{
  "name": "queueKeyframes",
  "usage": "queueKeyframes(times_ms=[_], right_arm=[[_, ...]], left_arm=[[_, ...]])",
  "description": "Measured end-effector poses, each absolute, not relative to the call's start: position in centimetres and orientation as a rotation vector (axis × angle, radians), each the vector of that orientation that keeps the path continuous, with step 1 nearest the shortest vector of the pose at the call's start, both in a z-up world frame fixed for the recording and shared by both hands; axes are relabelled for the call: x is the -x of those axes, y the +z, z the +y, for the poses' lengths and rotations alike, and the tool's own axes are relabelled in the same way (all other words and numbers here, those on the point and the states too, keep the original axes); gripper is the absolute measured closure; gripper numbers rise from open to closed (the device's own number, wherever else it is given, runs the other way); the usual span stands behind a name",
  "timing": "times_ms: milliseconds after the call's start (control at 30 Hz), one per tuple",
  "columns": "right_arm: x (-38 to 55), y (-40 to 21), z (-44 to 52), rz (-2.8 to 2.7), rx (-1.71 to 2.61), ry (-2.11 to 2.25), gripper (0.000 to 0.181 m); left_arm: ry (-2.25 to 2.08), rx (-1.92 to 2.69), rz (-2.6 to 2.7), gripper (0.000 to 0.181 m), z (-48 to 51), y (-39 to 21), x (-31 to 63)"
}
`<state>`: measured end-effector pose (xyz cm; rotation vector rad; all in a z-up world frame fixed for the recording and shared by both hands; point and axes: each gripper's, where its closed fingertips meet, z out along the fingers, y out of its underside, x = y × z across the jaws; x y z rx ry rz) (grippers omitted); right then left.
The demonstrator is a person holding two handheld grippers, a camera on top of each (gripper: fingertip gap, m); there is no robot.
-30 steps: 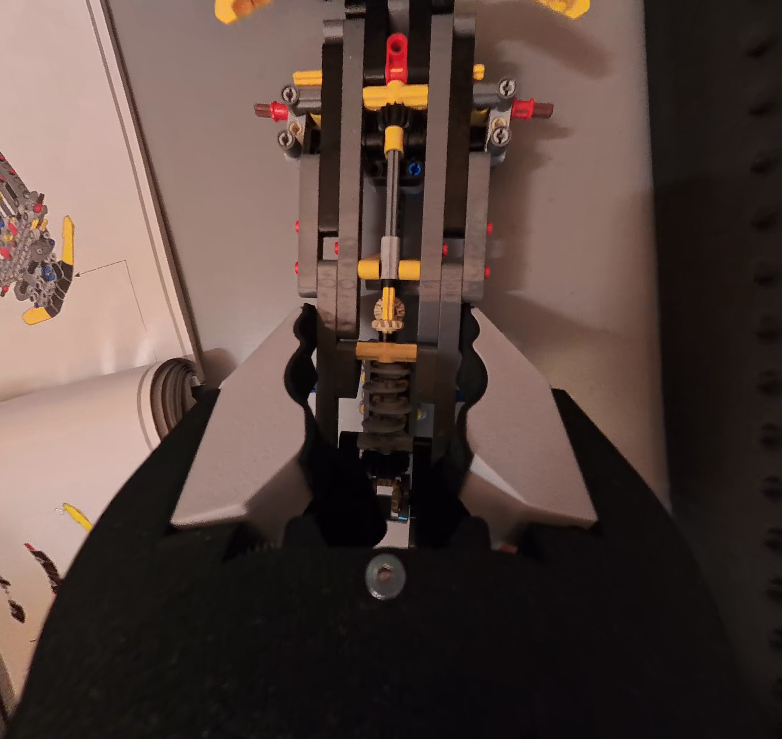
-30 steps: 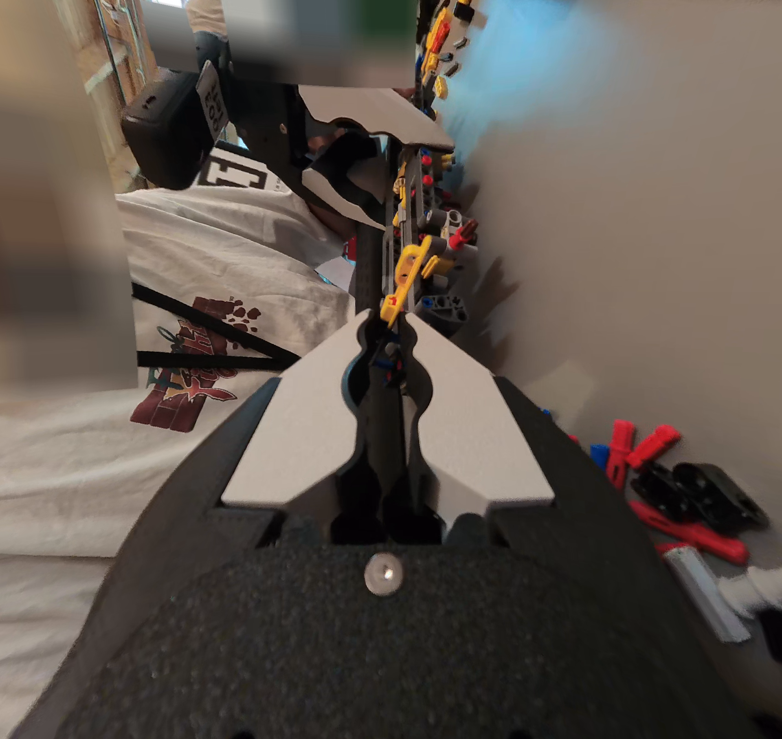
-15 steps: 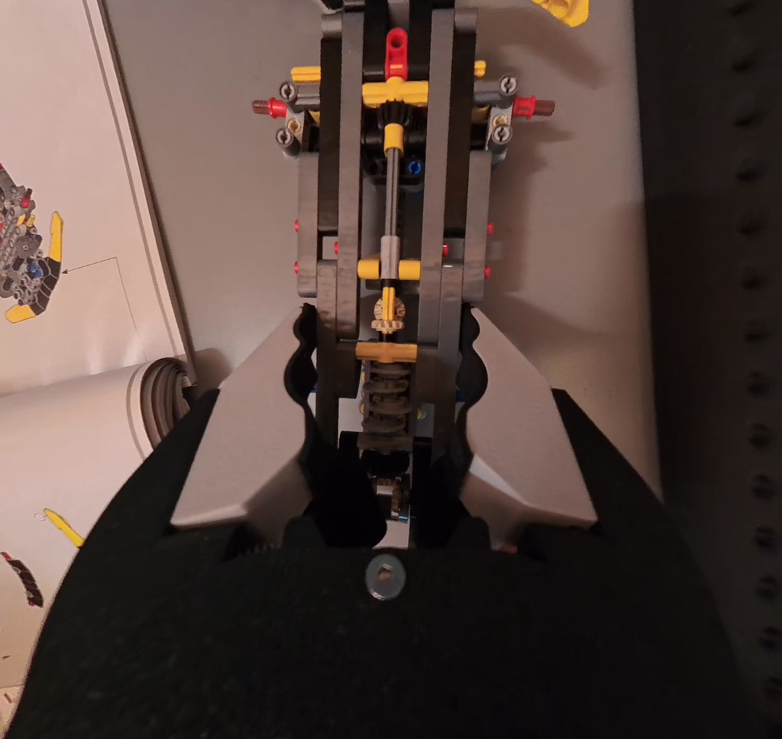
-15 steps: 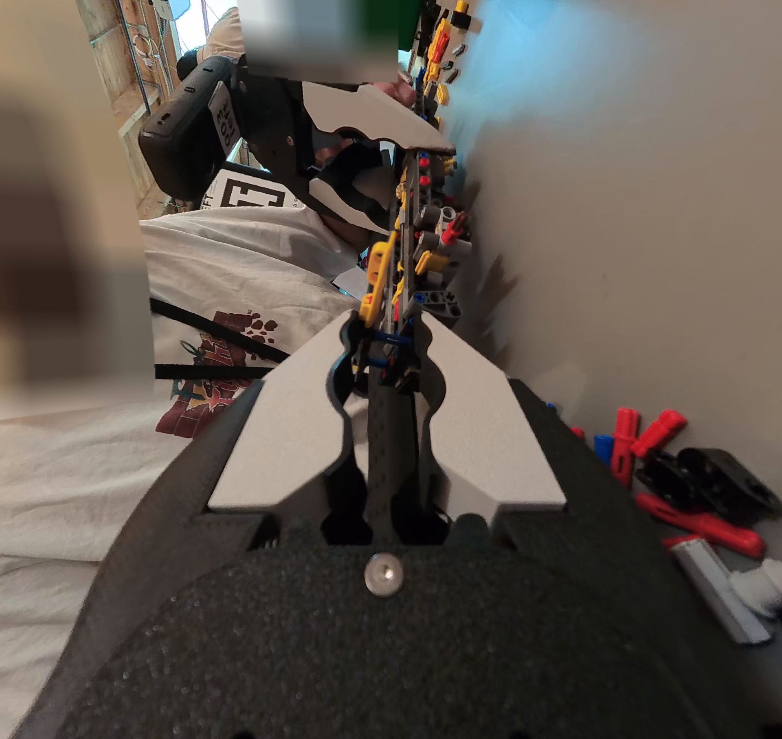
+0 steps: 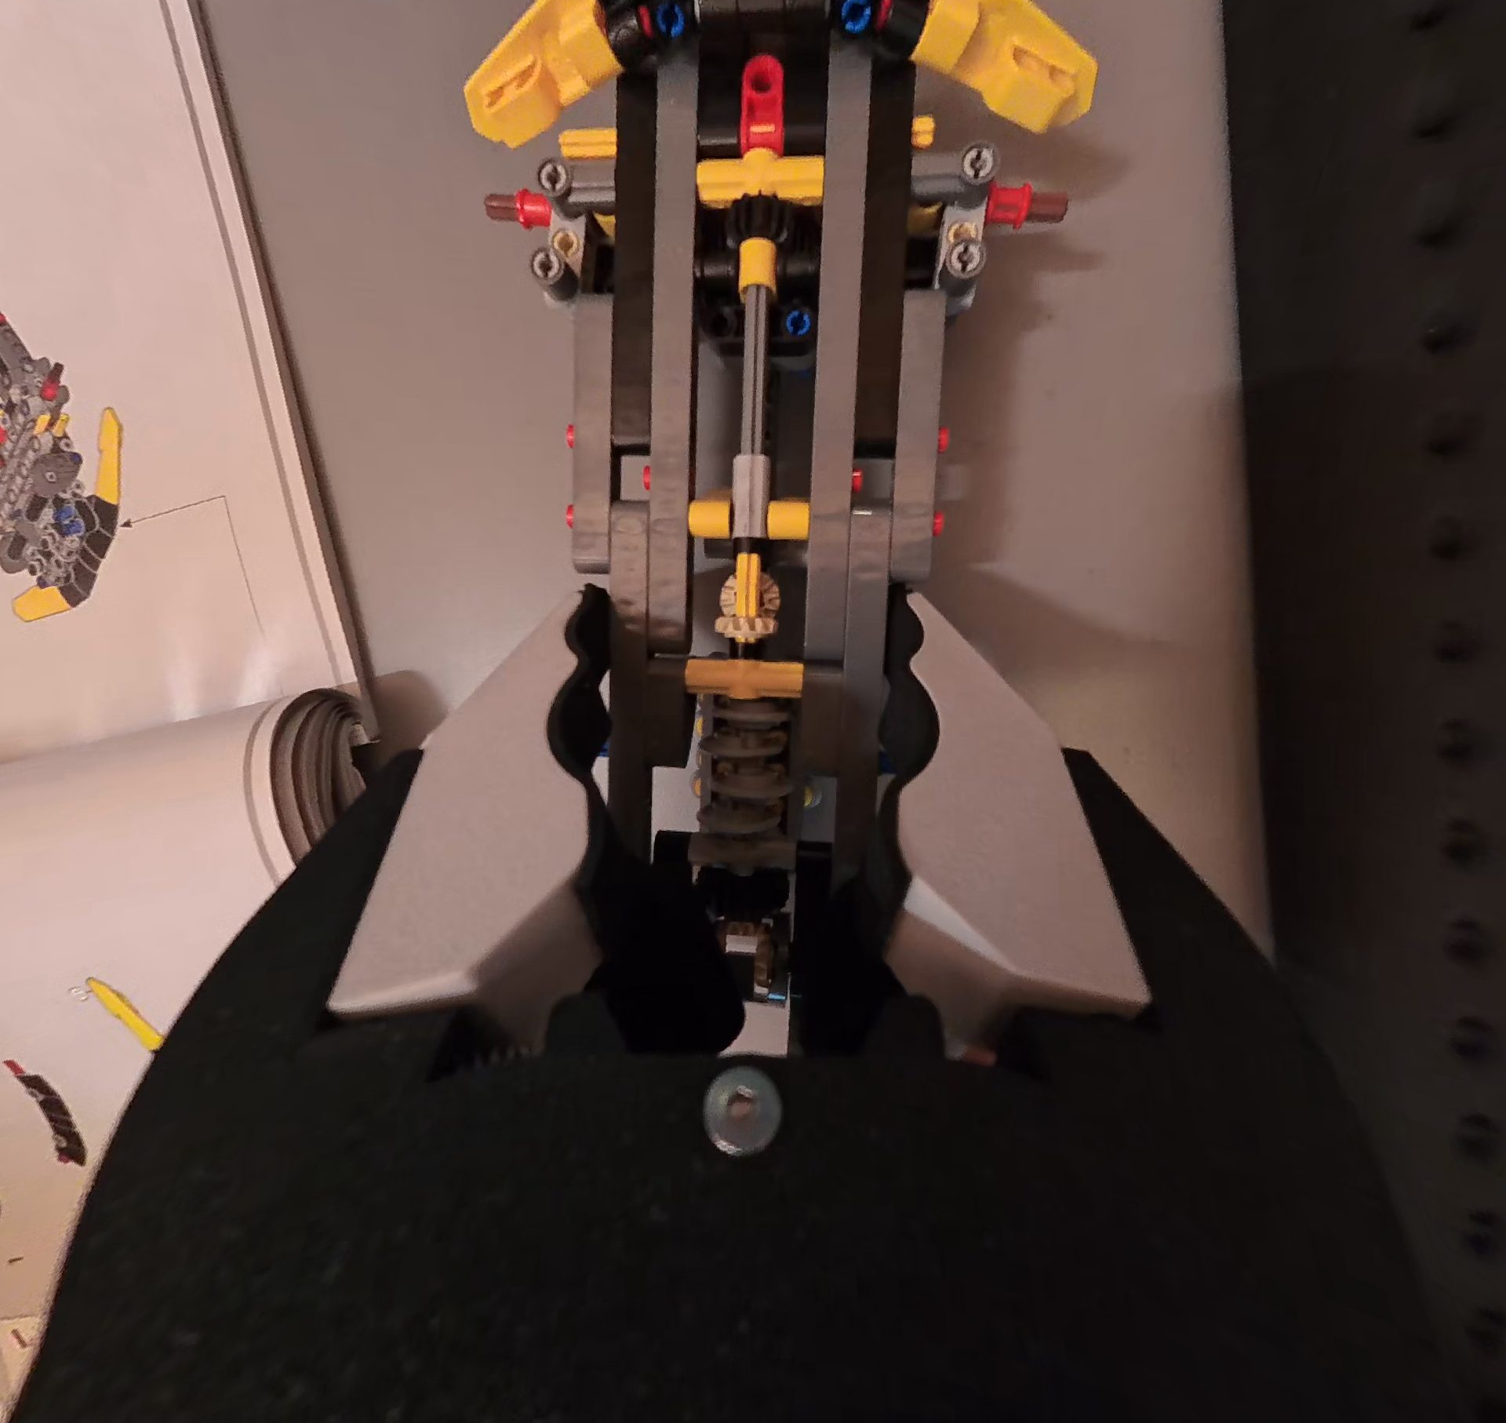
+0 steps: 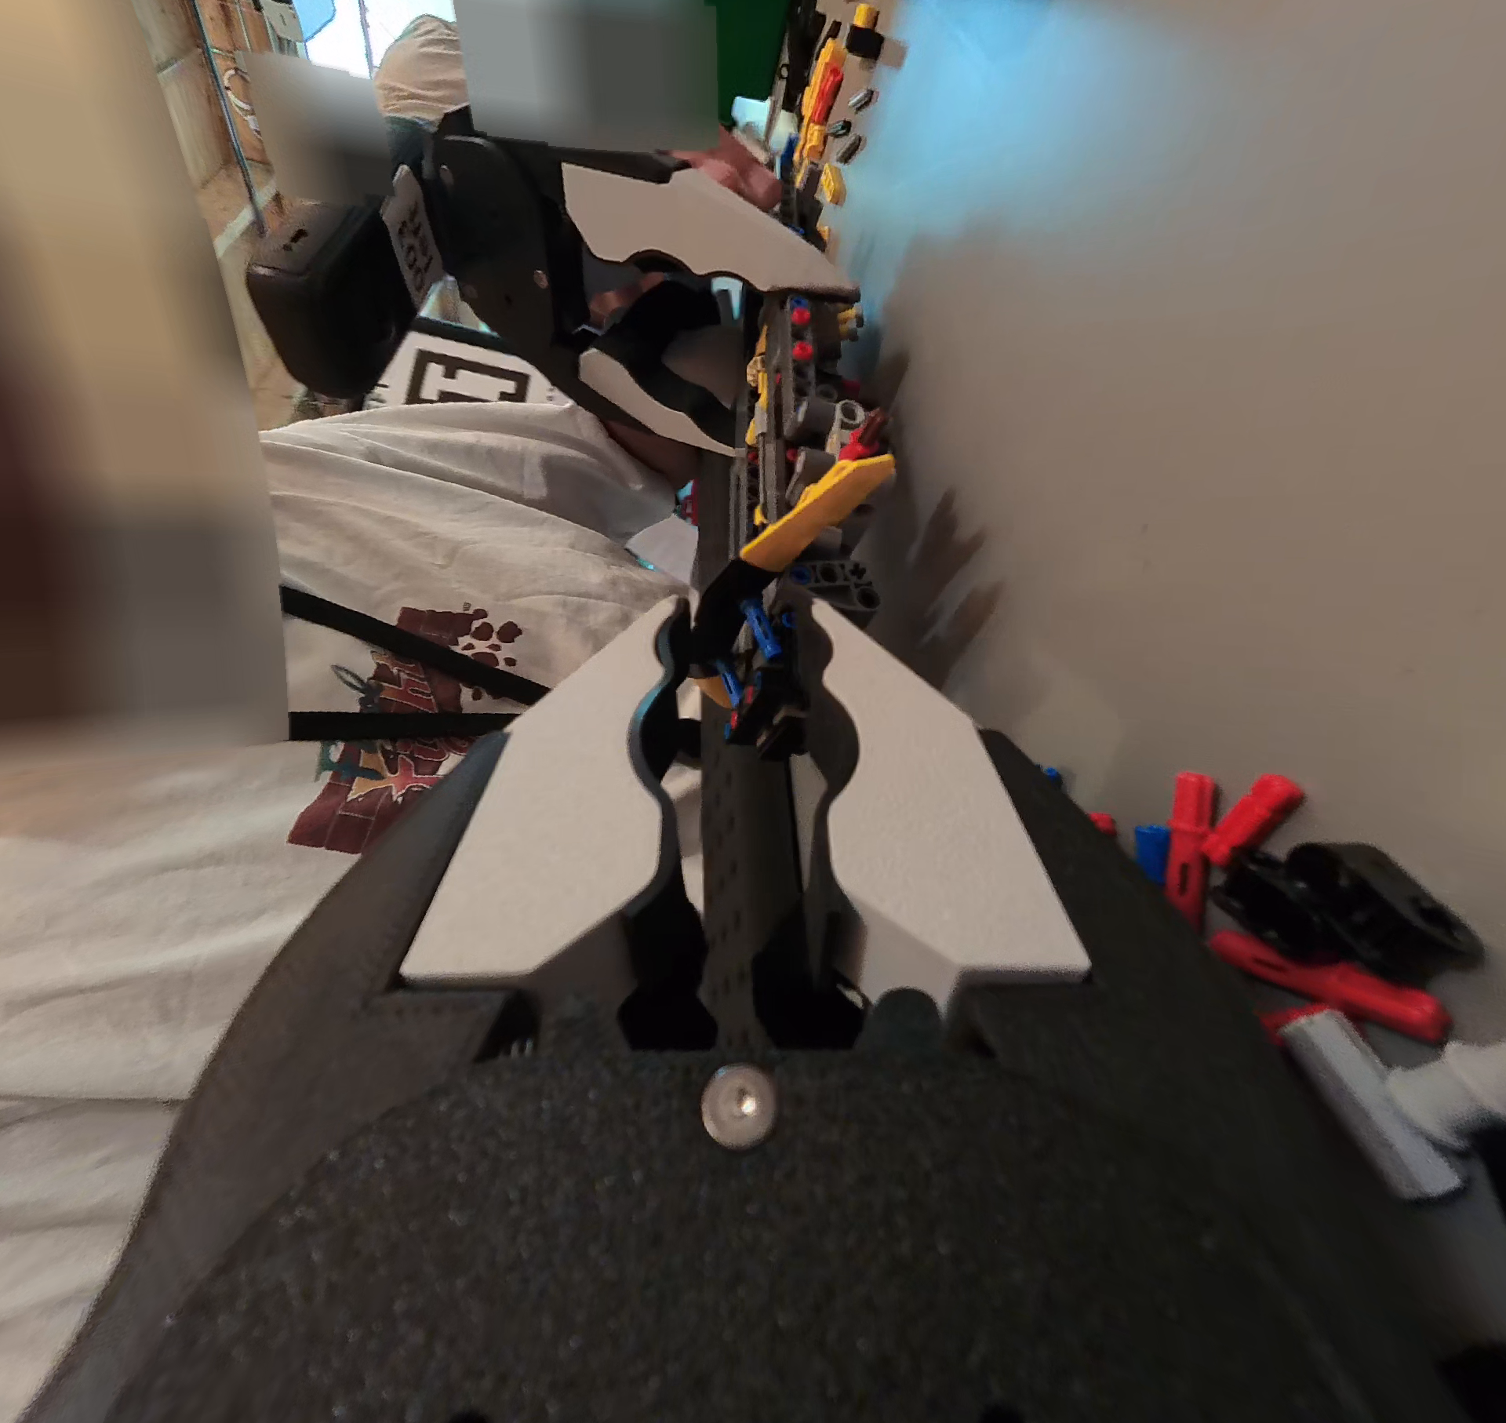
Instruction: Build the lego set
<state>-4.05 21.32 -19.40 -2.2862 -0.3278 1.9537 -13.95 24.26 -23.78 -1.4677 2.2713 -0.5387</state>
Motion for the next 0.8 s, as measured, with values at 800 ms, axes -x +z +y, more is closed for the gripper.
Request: queueKeyframes(times_ms=[800], right_arm=[[6.0,-18.0,20.3,-0.007,2.383,0.784,0.165]], left_arm=[[-0.476,1.506,2.200,0.116,24.0,-23.6,14.1]])
